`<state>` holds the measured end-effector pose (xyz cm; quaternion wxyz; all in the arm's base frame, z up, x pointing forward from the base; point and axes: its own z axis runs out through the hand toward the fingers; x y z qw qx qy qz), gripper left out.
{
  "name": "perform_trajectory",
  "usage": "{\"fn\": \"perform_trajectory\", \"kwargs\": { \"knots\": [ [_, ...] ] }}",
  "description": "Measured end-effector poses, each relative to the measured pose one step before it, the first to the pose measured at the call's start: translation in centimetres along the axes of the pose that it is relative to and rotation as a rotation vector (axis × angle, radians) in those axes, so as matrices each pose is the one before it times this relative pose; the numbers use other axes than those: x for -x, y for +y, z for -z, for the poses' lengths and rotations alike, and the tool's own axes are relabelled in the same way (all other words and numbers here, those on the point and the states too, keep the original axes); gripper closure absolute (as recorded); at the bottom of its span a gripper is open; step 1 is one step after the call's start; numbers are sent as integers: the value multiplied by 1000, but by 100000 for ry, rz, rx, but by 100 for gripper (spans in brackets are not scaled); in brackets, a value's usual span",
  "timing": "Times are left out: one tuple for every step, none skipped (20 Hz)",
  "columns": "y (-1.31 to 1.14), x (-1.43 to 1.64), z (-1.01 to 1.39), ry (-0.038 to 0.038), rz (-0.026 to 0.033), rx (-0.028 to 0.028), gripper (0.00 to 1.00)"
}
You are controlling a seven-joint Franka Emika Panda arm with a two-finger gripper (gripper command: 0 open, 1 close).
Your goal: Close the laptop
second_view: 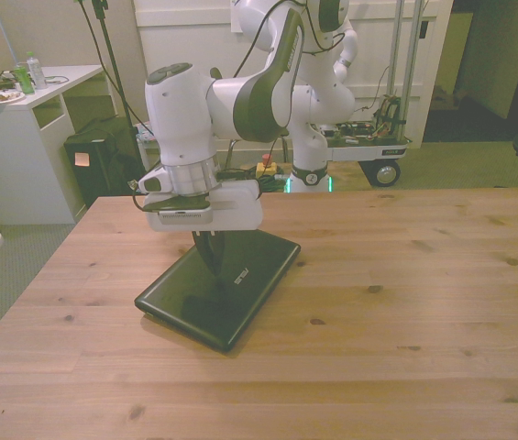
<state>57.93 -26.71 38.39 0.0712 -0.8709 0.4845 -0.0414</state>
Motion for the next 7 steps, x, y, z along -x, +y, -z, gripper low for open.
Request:
{"fn": "perform_trajectory", "kwargs": {
  "knots": [
    [31, 31, -4, 76, -165, -257, 100],
    [-85, 89, 517, 462, 102, -731, 100],
    [-193, 245, 1025, 804, 361, -1275, 100],
    [-257, 422, 1423, 853, 742, -1432, 100],
    [-311, 805, 1811, 305, 1229, -1183, 100],
    [-366, 1052, 1678, -316, 1515, -1047, 100],
    [-327, 1244, 1679, -367, 1835, -949, 0]
  ]
}}
